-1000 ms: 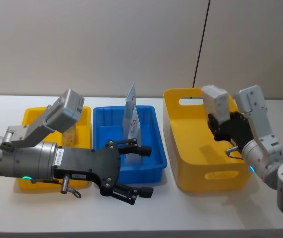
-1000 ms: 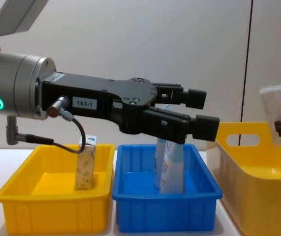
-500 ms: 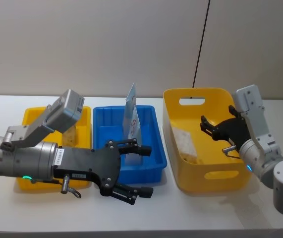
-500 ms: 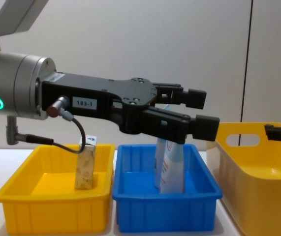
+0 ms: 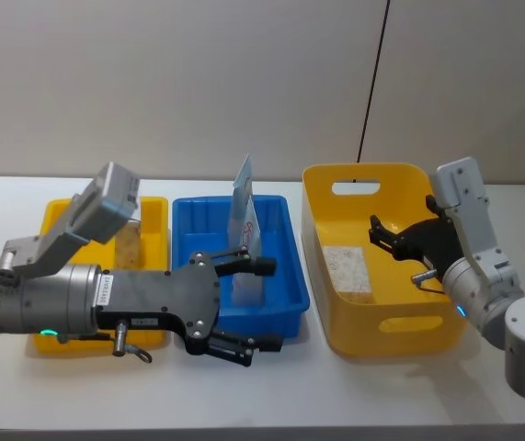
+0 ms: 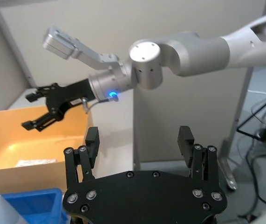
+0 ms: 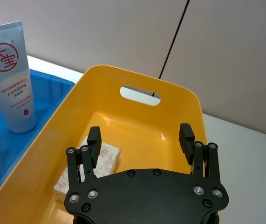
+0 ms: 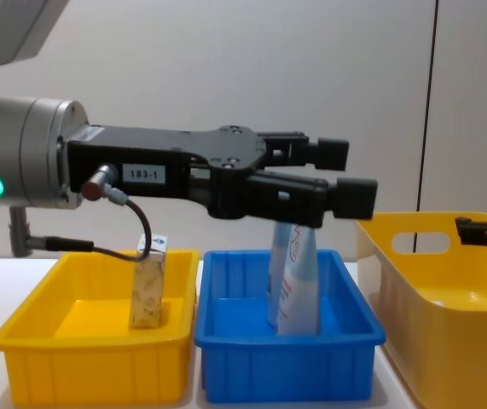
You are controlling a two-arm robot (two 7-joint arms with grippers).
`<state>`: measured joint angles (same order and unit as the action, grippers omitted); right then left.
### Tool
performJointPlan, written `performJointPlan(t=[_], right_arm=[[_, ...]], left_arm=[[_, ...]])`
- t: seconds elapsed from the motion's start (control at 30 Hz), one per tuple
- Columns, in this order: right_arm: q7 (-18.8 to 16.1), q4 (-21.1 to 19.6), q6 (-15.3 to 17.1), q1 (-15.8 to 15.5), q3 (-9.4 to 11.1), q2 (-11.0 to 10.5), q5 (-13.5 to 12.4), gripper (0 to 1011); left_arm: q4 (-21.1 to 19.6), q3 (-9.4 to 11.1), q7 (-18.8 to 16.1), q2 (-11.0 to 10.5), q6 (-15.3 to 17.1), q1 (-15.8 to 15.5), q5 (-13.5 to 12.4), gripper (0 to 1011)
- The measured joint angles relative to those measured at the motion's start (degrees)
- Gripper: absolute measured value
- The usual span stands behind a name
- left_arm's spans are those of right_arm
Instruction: Bimanual collaborative sorting of washing and personal care products
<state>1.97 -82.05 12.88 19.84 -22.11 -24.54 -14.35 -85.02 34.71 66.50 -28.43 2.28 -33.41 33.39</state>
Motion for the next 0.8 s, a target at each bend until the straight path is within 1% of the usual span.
performJointPlan(t=[0.3,0.33,0.47,0.5,0.6,0.63,0.73,0.77,0.8], right_arm=[[0.05,0.07,0.02,0.04,-0.01,0.05,0.05,1003],[0.06,0.08,0.02,0.05,-0.01,0.06,0.06,1003],[0.08,0.11,0.01,0.07,-0.01,0.08,0.06,1003],[0.08,0.11,0.01,0.07,-0.01,0.08,0.06,1003],[0.08,0.11,0.01,0.07,-0.01,0.1,0.06,1003],[0.08,0.11,0.01,0.07,-0.01,0.1,0.06,1003],[0.09,0.11,0.01,0.07,-0.01,0.11,0.06,1003],[0.09,0.11,0.01,0.07,-0.01,0.11,0.06,1003],[0.09,0.11,0.01,0.07,-0.01,0.11,0.06,1003]], left_arm=[[-1.16,-2.79,-4.82,0.41,-2.65,3.61,2.08,1002],[-1.43,-3.25,-5.92,0.47,-3.07,4.24,2.39,1002],[-2.25,-4.3,-8.5,0.51,-3.63,5.82,2.87,1002],[-2.72,-4.72,-9.67,0.48,-3.68,6.53,2.99,1002],[-3.52,-5.27,-11.62,0.31,-3.62,7.45,3.04,1002],[-3.99,-5.5,-12.76,0.15,-3.37,7.85,3.05,1002],[-4.96,-5.83,-14.58,-0.27,-2.49,8.51,3.0,1002],[-5.64,-6.0,-15.8,-0.65,-1.69,8.89,2.92,1002],[-5.95,-6.05,-16.31,-0.83,-1.3,9.04,2.88,1002]])
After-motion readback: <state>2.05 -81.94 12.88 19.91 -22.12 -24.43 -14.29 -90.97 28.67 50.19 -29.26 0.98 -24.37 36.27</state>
